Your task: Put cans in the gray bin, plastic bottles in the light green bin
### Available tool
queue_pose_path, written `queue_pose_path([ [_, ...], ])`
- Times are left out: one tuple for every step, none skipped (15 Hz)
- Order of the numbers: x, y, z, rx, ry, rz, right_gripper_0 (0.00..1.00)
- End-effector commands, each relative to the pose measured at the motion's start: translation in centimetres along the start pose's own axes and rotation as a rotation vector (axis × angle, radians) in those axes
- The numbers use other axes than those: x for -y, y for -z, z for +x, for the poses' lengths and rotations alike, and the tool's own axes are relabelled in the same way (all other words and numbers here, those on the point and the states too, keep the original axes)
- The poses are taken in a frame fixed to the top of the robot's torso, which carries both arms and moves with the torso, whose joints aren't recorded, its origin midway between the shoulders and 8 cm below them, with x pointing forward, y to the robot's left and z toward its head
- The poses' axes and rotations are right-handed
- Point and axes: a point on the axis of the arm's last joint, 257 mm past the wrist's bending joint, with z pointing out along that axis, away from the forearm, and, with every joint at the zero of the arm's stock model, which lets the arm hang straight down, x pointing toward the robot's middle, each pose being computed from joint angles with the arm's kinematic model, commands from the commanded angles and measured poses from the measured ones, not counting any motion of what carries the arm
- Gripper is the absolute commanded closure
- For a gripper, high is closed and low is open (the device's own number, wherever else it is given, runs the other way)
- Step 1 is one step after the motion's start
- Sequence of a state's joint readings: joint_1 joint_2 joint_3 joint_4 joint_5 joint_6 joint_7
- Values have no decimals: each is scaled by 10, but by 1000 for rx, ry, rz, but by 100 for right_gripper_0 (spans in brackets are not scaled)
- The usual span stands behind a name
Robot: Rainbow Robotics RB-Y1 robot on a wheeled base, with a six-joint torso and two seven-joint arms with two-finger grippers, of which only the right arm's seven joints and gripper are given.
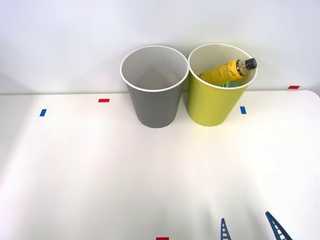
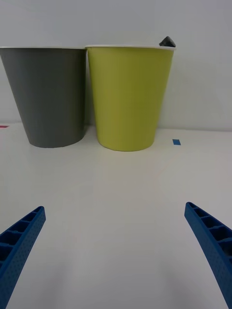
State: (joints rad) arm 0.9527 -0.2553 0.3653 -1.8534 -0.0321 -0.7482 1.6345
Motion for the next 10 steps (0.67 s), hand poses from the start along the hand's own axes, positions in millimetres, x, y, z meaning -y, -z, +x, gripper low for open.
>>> queue_pose_path([
  [-6, 19, 12, -37, 1, -15, 0],
  [-9, 23, 11, -37, -4, -16, 0],
  [-10, 23, 9, -31, -3, -18, 0],
  [-13, 22, 8, -26, -7, -26, 0],
  [-17, 20, 7, -20, -15, -33, 0],
  [-19, 19, 6, -17, -18, -35, 0],
  [-21, 18, 5, -11, -19, -39, 0],
  [-21, 18, 5, -11, -18, -41, 0],
  [-21, 18, 5, -11, -18, -41, 0],
  [-21, 18, 5, -11, -18, -41, 0],
])
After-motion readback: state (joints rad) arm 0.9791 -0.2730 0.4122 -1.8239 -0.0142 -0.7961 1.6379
